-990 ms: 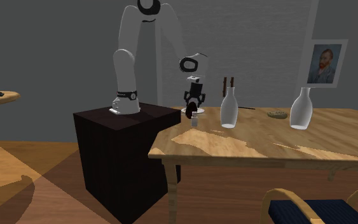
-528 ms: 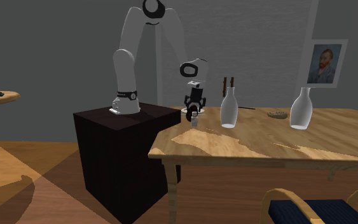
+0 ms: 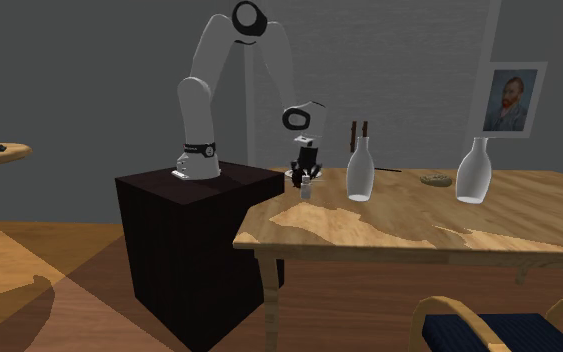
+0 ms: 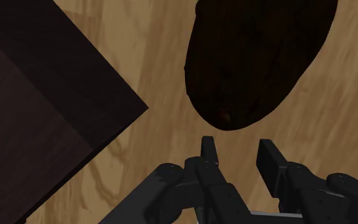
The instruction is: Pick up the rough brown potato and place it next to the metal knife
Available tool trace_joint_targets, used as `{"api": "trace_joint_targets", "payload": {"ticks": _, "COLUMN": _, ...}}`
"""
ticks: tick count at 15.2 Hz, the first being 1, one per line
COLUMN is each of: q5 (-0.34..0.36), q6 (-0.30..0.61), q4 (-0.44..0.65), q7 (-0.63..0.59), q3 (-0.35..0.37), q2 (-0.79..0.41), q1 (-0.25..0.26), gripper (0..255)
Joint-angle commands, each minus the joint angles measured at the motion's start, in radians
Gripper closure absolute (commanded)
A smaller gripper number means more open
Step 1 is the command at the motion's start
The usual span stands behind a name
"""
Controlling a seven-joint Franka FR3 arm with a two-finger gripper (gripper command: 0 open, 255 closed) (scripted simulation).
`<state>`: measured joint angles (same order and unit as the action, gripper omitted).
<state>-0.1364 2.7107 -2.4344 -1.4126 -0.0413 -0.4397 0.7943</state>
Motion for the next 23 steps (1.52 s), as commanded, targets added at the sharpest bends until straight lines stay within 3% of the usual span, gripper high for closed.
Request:
{"api": "trace_joint_targets", "payload": {"ticks": 1, "q5": -0.001, "q6": 0.002, "q4": 0.002, "q7": 0.0, "q3": 0.001, "q2": -0.005, "q1": 0.0, "gripper": 255}}
{"api": "trace_joint_targets", "payload": {"ticks": 5, "q5": -0.001, "q6": 0.002, "q4": 0.002, "q7": 0.0, "q3": 0.001, "q2": -0.005, "q1": 0.0, "gripper": 255}}
{"api": "trace_joint_targets", "payload": {"ticks": 6, "q5": -0.001, "q6": 0.002, "q4": 0.002, "q7": 0.0, "q3": 0.001, "q2": -0.005, "q1": 0.0, "gripper": 0}}
{"api": "trace_joint_targets", "payload": {"ticks": 11, "q5": -0.001, "q6": 0.002, "q4": 0.002, "q7": 0.0, "q3": 0.001, "q2": -0.005, "q1": 0.0, "gripper": 0}}
{"api": "trace_joint_targets", "payload": {"ticks": 15, "q5": 0.027, "q6": -0.12, "q4": -0.003, "q7": -0.02, "q3": -0.021, "q2": 0.122, "q1": 0.012, "gripper": 0}}
{"api": "trace_joint_targets", "payload": {"ticks": 23, "q5": 0.027, "q6": -0.12, "q4": -0.003, "q7": -0.02, "q3": -0.021, "q2": 0.122, "q1": 0.011, "gripper": 0}}
